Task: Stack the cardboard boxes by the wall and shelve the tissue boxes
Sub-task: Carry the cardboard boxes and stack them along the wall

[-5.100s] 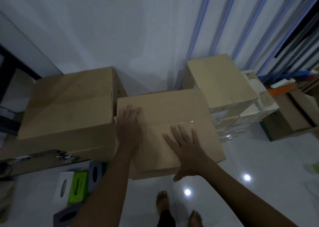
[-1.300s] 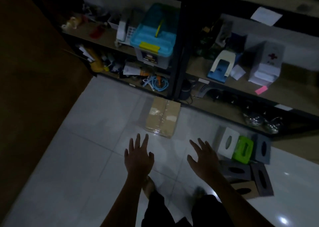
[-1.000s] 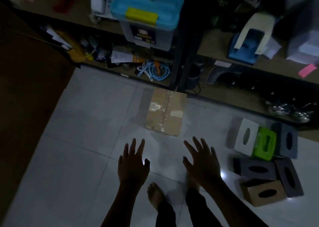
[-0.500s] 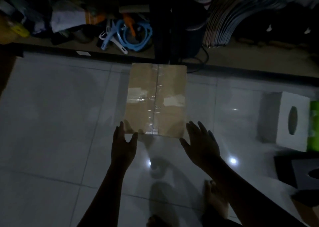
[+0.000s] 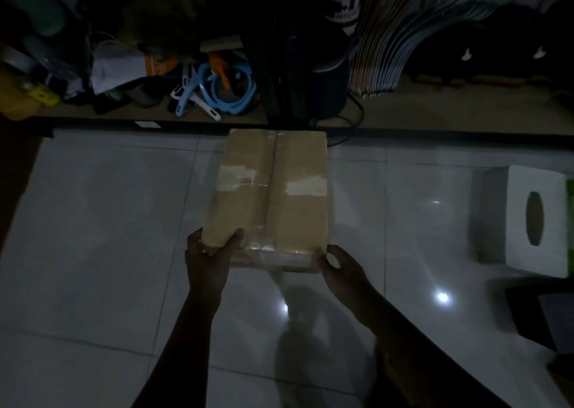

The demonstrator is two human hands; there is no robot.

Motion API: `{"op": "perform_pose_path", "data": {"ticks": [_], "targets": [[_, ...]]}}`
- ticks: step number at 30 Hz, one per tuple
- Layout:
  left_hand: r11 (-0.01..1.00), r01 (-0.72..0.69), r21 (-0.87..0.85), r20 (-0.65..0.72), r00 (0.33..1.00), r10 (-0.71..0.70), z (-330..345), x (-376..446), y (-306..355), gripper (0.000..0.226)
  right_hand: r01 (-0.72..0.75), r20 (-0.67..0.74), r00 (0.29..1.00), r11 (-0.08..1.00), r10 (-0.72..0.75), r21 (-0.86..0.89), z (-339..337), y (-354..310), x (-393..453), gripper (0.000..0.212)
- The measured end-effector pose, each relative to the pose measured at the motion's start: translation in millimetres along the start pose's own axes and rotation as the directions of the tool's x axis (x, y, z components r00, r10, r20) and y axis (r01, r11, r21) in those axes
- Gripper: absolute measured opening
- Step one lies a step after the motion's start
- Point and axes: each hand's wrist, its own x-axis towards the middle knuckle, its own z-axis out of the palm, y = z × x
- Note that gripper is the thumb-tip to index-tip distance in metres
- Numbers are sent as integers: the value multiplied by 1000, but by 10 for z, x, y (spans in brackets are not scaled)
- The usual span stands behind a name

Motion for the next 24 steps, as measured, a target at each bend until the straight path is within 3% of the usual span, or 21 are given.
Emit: {"op": "perform_pose_path", "data": {"ticks": [3, 7, 11, 18, 24], "targets": [[996, 13, -90, 39, 999, -9, -207, -303, 583, 60, -16, 7, 1000, 987, 15, 158, -180, -248, -347, 37], [997, -14, -76, 148, 989, 25, -543, -757, 1418, 53, -63, 19, 998, 943, 60, 328, -518, -602, -900, 17], [998, -3, -60, 190, 982, 15, -939, -1314, 2079, 20, -54, 20, 999, 894, 50, 445, -979, -1005, -1657, 18], [999, 13, -38, 306, 952, -1, -1737, -2687, 3059, 36, 107, -73, 994, 853, -81, 511, -1858, -1645, -3341, 34], [986, -142, -83, 340, 926, 162, -2070, -3909, 3624, 44, 315, -259, 943, 804, -207, 505, -2348, -1673, -4771, 49]]}}
